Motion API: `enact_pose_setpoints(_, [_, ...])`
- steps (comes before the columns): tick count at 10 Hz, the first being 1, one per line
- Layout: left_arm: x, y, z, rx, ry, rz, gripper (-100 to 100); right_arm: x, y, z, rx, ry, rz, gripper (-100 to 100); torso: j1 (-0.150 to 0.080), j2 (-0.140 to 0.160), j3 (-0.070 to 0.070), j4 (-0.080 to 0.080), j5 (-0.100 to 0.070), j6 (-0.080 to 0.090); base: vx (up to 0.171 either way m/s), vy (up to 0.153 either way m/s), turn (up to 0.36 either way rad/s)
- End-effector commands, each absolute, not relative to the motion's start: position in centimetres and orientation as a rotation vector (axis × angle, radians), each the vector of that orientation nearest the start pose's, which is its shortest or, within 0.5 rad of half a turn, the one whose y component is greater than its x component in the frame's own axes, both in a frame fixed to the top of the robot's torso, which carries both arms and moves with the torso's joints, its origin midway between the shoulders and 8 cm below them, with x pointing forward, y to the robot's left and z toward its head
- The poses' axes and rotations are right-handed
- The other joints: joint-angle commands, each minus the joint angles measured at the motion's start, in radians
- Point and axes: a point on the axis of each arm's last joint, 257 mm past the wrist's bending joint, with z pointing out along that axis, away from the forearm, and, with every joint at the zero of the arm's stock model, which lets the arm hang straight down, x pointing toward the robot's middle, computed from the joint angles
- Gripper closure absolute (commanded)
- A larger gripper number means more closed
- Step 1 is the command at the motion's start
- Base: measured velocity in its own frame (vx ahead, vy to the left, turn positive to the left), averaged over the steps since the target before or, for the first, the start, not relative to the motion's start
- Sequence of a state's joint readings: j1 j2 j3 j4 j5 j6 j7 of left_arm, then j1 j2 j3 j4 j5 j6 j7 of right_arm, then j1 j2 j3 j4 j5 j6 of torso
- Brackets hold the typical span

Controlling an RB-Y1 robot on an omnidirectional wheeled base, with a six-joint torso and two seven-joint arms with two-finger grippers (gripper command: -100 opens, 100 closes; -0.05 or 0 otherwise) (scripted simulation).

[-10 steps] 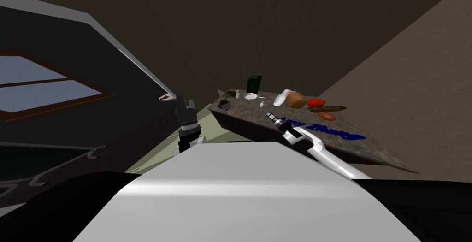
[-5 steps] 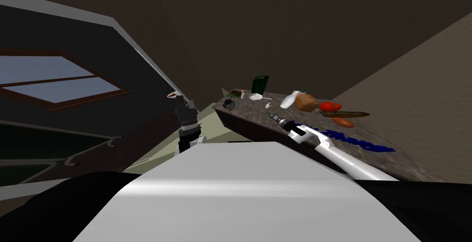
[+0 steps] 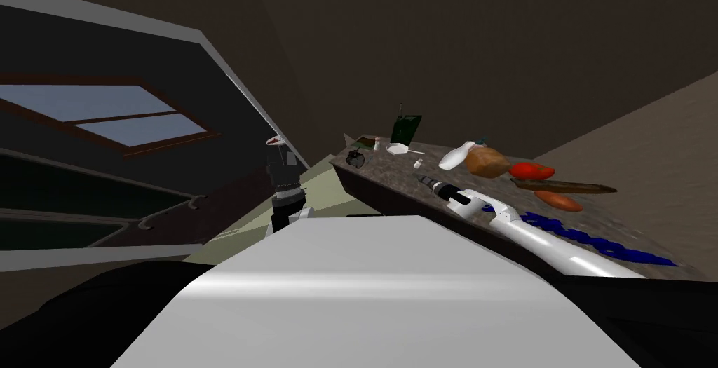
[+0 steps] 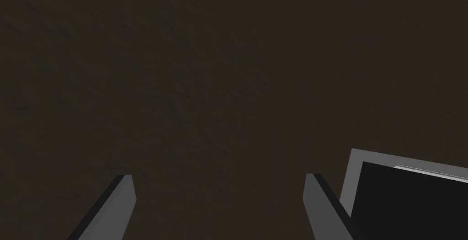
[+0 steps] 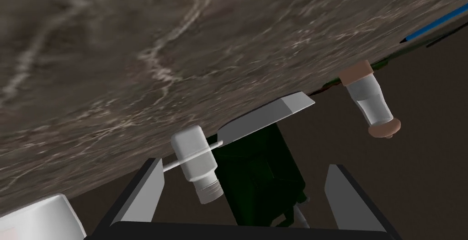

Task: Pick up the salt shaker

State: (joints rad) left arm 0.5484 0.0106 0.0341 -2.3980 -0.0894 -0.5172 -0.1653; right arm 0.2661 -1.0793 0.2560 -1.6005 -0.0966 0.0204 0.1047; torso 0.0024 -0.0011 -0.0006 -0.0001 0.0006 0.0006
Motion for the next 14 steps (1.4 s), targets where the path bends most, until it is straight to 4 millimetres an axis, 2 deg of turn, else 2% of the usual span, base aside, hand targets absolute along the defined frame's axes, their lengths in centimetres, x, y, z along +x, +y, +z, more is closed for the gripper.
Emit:
enact_pose_setpoints(1, [31.4, 27.4, 6.3, -0.454, 0.642, -1.058, 0, 41.9, -49.6, -31.0, 0.505, 2.045, 0.242, -100, 0.000, 0.000, 0.000, 0.000, 0.000, 0.000, 0.053, 0.072, 0.241])
enact_pose_setpoints(2, [31.4, 27.4, 6.3, -0.454, 0.642, -1.058, 0, 41.9, -49.6, -31.0, 0.505, 2.045, 0.241, -100, 0.001, -0.001, -0.001, 0.000, 0.000, 0.000, 0.046, 0.054, 0.081])
enact_pose_setpoints(4, [31.4, 27.5, 6.3, -0.454, 0.642, -1.058, 0, 40.7, -54.5, -31.7, 0.536, 2.086, 0.092, -100, 0.001, -0.001, 0.000, 0.000, 0.000, 0.000, 0.048, 0.064, 0.198])
enact_pose_setpoints(5, [31.4, 27.4, 6.3, -0.454, 0.642, -1.058, 0, 40.7, -54.6, -31.7, 0.538, 2.087, 0.089, -100, 0.002, -0.002, -0.001, 0.000, 0.000, 0.000, 0.051, 0.048, 0.063])
enact_pose_setpoints(8, [31.4, 27.5, 6.3, -0.454, 0.642, -1.058, 0, 38.5, -61.6, -31.8, 0.589, 2.121, -0.125, -100, 0.002, -0.002, -0.001, 0.000, 0.000, 0.000, 0.067, 0.067, 0.164])
enact_pose_setpoints(9, [31.4, 27.5, 6.3, -0.454, 0.642, -1.058, 0, 38.5, -61.7, -31.8, 0.591, 2.121, -0.127, -100, 0.003, -0.003, -0.002, -0.001, 0.001, 0.000, 0.053, 0.045, 0.091])
enact_pose_setpoints(12, [31.4, 27.5, 6.3, -0.454, 0.642, -1.058, 0, 36.1, -67.5, -31.0, 0.634, 2.131, -0.314, -100, 0.000, -0.001, 0.000, 0.000, 0.000, 0.000, 0.045, 0.039, 0.151])
enact_pose_setpoints(14, [31.4, 27.5, 6.3, -0.454, 0.642, -1.058, 0, 34.7, -70.5, -30.2, 0.654, 2.130, -0.412, -100, 0.001, -0.001, -0.001, 0.000, 0.000, 0.000, 0.055, 0.042, 0.151])
